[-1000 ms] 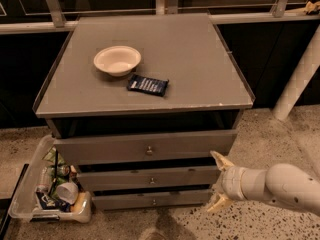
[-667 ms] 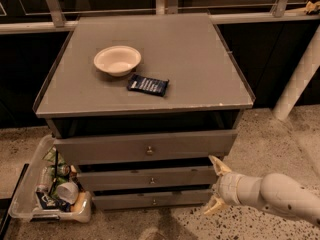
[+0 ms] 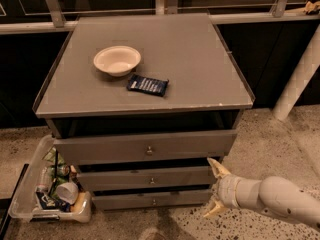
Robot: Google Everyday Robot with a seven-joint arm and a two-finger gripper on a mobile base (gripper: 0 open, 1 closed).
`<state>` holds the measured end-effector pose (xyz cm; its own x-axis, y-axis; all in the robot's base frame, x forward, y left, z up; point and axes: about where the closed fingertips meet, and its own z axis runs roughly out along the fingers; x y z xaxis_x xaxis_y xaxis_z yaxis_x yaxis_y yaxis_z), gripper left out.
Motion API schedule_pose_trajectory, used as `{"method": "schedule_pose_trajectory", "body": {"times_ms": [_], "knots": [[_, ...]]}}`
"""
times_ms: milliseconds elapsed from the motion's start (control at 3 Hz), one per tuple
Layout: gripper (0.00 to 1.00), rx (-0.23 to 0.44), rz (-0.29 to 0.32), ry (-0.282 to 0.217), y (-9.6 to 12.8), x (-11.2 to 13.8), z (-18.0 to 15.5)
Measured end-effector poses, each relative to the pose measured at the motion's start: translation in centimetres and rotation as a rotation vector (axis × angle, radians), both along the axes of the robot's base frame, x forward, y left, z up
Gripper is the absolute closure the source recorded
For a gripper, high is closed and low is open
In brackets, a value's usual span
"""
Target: Open middle drawer
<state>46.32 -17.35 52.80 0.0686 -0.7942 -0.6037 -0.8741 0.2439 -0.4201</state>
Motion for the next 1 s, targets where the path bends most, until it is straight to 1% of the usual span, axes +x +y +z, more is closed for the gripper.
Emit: {"method": "schedule_pose_trajectory", "body": {"times_ms": [333, 667, 1000], "knots": [[0.0, -0.011, 0.023, 0.032, 0.4, 0.0, -2.6], [0.0, -0.034, 0.071, 0.076, 1.1, 0.3, -5.8], [0.0, -0.057, 0.112, 0.089, 1.6, 1.5, -7.5]]}}
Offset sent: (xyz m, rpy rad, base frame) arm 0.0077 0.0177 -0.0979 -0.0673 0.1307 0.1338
